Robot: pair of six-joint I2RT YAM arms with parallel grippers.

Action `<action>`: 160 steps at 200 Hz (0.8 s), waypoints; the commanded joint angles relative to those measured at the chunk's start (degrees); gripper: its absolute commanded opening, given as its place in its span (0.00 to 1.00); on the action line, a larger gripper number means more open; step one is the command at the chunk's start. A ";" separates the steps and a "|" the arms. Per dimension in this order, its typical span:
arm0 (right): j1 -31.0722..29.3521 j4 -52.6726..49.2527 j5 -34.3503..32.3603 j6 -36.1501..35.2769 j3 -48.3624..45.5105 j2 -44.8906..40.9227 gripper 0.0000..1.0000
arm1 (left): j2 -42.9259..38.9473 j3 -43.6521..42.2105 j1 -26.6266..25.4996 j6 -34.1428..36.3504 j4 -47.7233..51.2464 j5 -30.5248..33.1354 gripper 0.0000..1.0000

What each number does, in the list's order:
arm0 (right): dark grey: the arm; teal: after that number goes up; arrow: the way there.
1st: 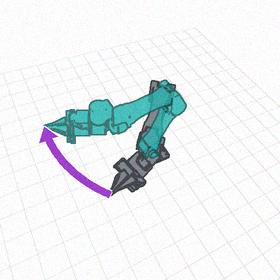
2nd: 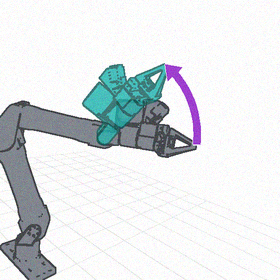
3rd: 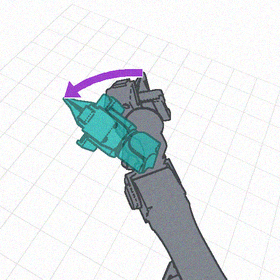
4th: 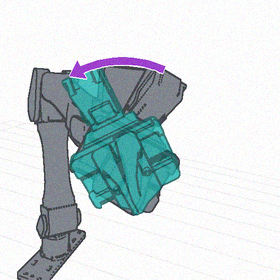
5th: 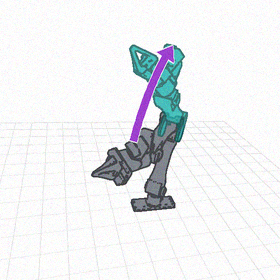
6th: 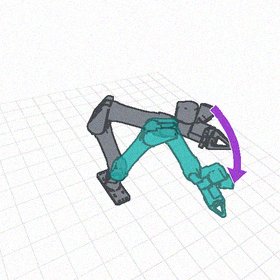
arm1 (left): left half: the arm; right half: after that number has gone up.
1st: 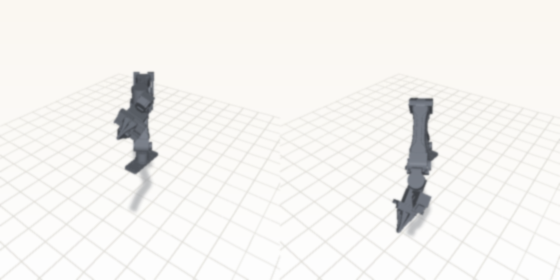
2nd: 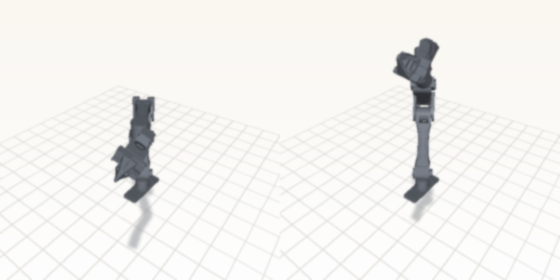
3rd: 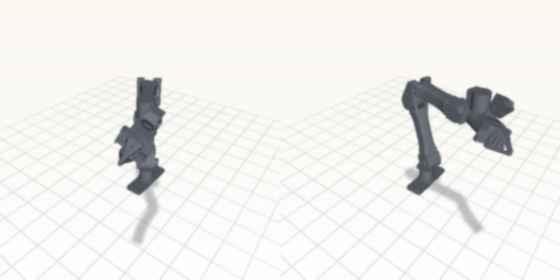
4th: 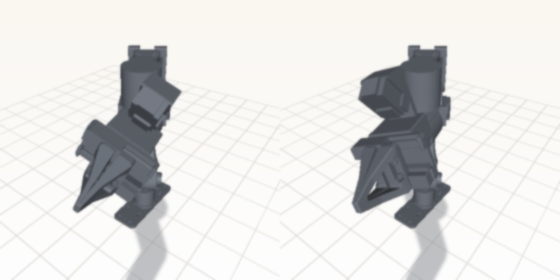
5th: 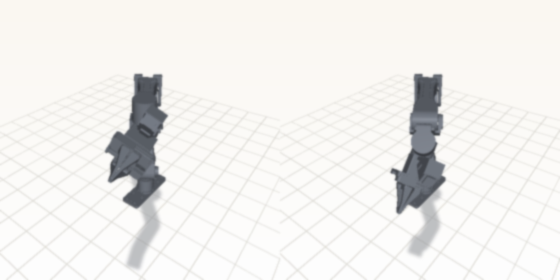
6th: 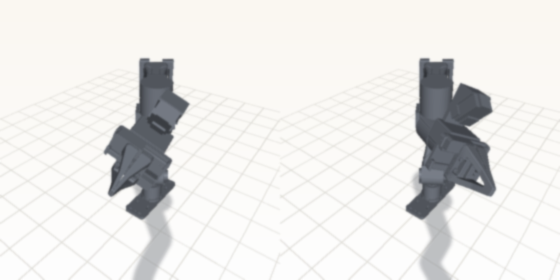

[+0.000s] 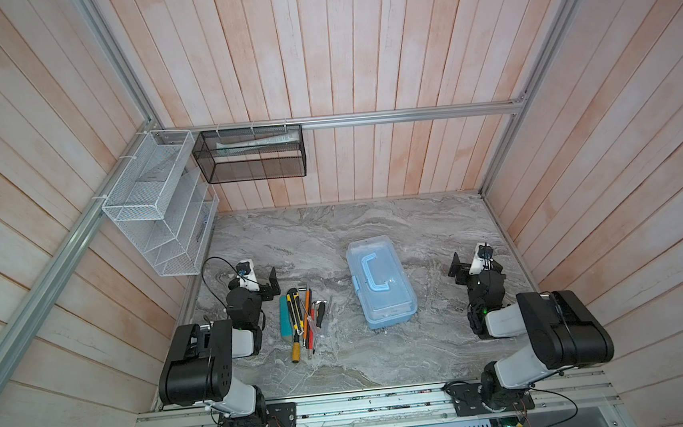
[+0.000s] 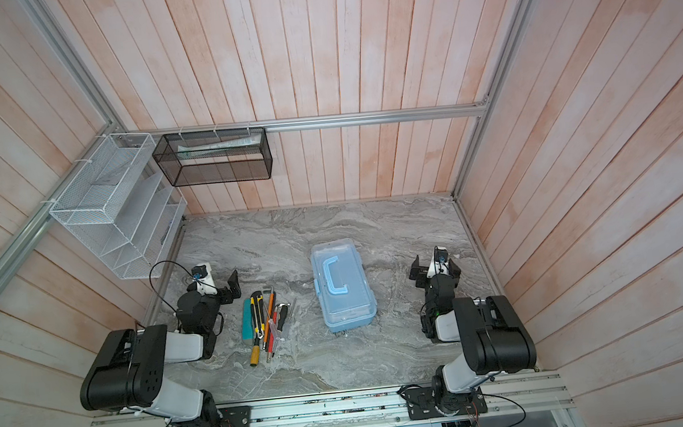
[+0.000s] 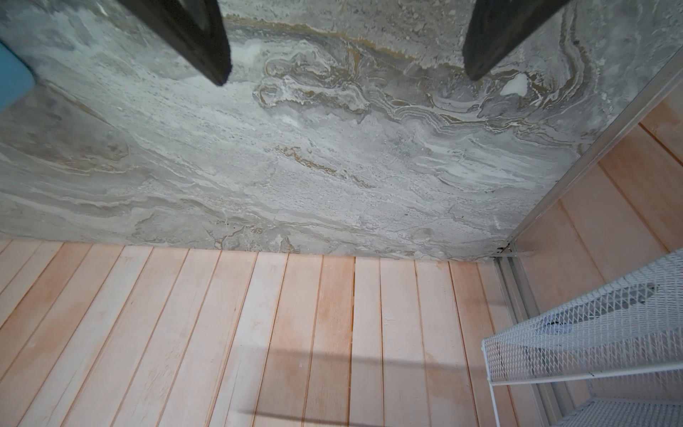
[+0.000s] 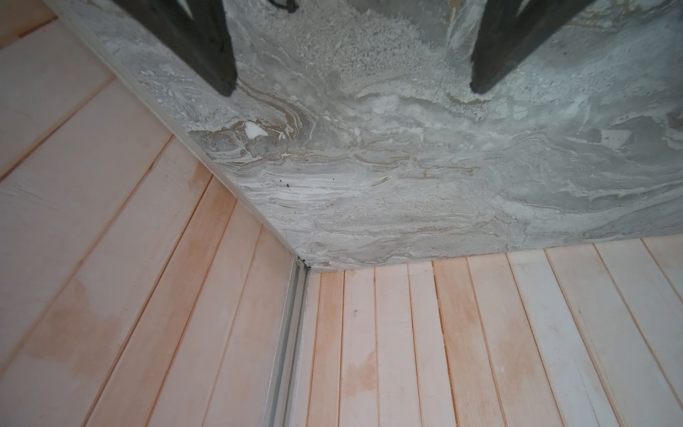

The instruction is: Pack the tool kit

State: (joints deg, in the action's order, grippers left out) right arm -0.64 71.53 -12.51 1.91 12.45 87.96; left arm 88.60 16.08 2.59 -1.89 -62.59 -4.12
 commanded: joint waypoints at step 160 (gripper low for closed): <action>0.82 -1.35 2.11 0.72 1.18 -0.56 0.98 | -0.39 0.81 0.05 0.66 -0.14 -0.53 1.00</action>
State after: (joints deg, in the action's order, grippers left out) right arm -0.16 70.61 -11.20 1.93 12.56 87.96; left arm 88.60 16.08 2.59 -1.89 -62.59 -4.12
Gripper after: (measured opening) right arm 0.979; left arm 0.996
